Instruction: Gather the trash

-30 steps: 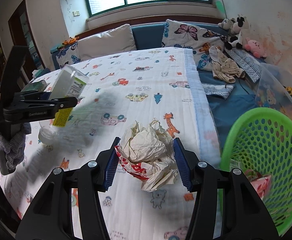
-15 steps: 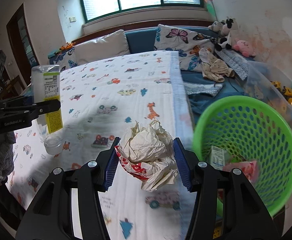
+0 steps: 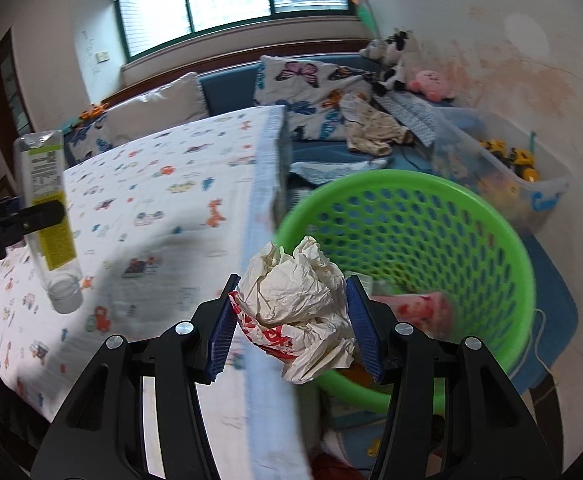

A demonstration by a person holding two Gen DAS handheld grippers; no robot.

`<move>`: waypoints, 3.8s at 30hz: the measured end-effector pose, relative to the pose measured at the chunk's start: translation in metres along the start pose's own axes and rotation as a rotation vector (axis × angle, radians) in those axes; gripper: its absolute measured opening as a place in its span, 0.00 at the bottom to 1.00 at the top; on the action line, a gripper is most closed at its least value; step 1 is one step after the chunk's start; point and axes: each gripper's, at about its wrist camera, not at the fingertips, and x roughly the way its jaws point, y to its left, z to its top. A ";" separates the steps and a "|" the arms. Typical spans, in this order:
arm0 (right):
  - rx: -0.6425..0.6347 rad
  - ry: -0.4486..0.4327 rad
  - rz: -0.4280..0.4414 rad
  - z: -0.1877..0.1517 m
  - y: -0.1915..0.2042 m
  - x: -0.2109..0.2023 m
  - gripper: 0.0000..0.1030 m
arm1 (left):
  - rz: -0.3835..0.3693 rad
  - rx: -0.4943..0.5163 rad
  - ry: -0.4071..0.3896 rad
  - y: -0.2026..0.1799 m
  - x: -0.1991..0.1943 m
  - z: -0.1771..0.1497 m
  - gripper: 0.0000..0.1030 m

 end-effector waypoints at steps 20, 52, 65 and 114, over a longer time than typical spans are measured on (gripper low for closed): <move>0.122 -0.007 -0.123 -0.006 -0.083 -0.002 0.66 | -0.043 0.078 -0.029 -0.049 0.001 0.022 0.54; 0.150 -0.064 -0.148 -0.027 -0.102 -0.040 0.80 | -0.195 0.059 -0.010 -0.135 0.066 0.065 0.54; 0.172 -0.062 -0.142 -0.037 -0.110 -0.042 0.80 | -0.257 0.013 0.019 -0.158 0.103 0.072 0.54; 0.023 -0.086 0.030 -0.024 0.032 -0.059 0.94 | 0.045 -0.093 -0.090 -0.015 -0.026 -0.019 0.92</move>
